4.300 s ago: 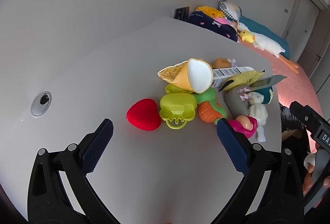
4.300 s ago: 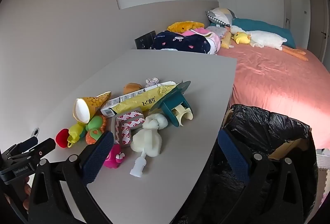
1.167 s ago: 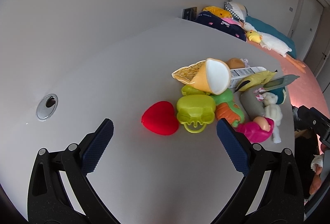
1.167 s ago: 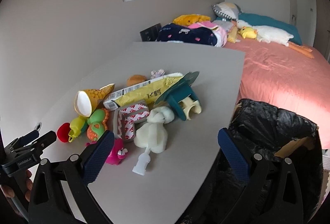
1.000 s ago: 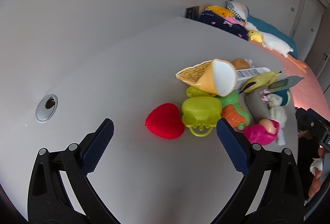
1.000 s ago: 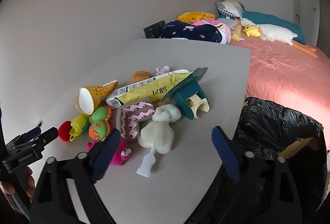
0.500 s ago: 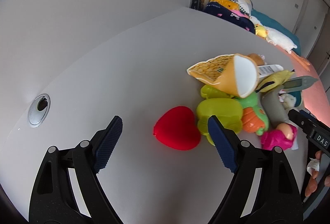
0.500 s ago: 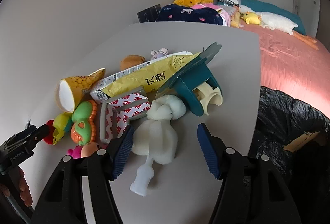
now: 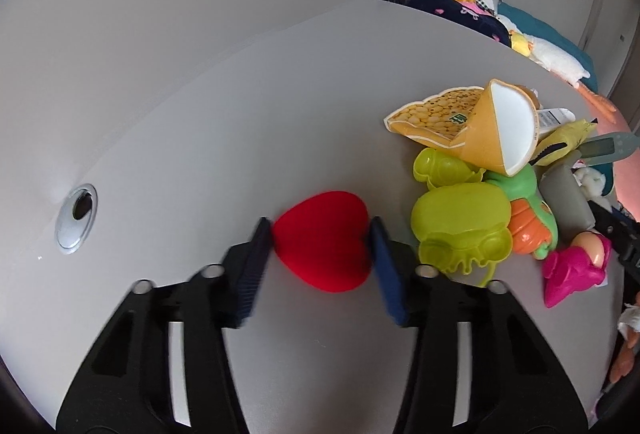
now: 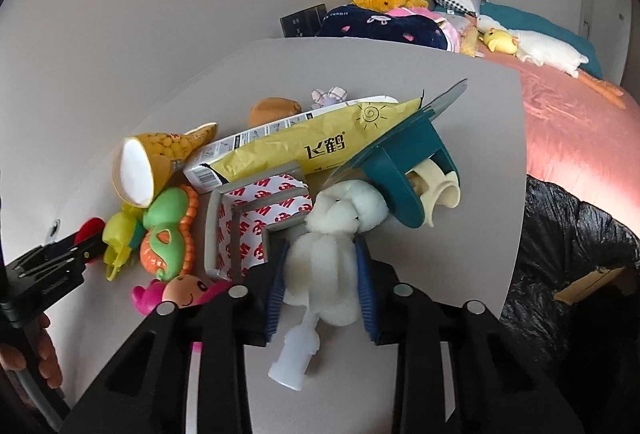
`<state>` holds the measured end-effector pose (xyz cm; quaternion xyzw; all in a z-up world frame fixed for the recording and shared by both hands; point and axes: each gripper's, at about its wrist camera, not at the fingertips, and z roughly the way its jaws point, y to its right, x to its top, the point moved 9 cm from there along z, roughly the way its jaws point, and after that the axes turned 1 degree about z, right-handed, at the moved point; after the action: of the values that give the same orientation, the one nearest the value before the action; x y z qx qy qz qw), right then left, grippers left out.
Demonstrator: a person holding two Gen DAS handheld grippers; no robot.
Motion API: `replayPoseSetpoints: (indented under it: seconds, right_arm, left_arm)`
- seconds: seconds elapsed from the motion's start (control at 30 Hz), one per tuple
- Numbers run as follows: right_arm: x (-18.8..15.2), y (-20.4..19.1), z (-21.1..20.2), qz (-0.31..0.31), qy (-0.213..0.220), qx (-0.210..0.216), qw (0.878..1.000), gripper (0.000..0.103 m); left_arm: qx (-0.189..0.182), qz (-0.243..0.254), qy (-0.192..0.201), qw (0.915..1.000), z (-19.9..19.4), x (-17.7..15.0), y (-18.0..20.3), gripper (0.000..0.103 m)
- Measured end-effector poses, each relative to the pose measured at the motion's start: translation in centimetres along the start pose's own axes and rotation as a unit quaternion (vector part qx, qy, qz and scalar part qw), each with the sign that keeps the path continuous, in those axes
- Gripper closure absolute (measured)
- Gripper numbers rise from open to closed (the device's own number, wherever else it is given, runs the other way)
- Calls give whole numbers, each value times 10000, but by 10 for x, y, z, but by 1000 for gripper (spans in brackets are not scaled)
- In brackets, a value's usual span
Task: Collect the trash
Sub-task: 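Grasp the red heart with the left gripper while the right grasps the white plush, then carry both toys over the black trash bin and open both grippers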
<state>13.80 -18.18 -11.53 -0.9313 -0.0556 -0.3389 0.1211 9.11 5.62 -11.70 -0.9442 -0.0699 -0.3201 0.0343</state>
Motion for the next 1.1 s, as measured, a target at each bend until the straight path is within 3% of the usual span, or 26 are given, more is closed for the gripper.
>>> replayPoseSetpoints:
  seconds: [0.5, 1.1]
  right_arm:
    - [12, -1, -51, 47, 379, 369, 9986, 73]
    - [13, 58, -113, 302, 836, 283, 9956, 73]
  left_arm:
    - [12, -130, 634, 9979, -49, 16, 1, 57]
    - [-655, 312, 896, 9933, -92, 23, 110, 57]
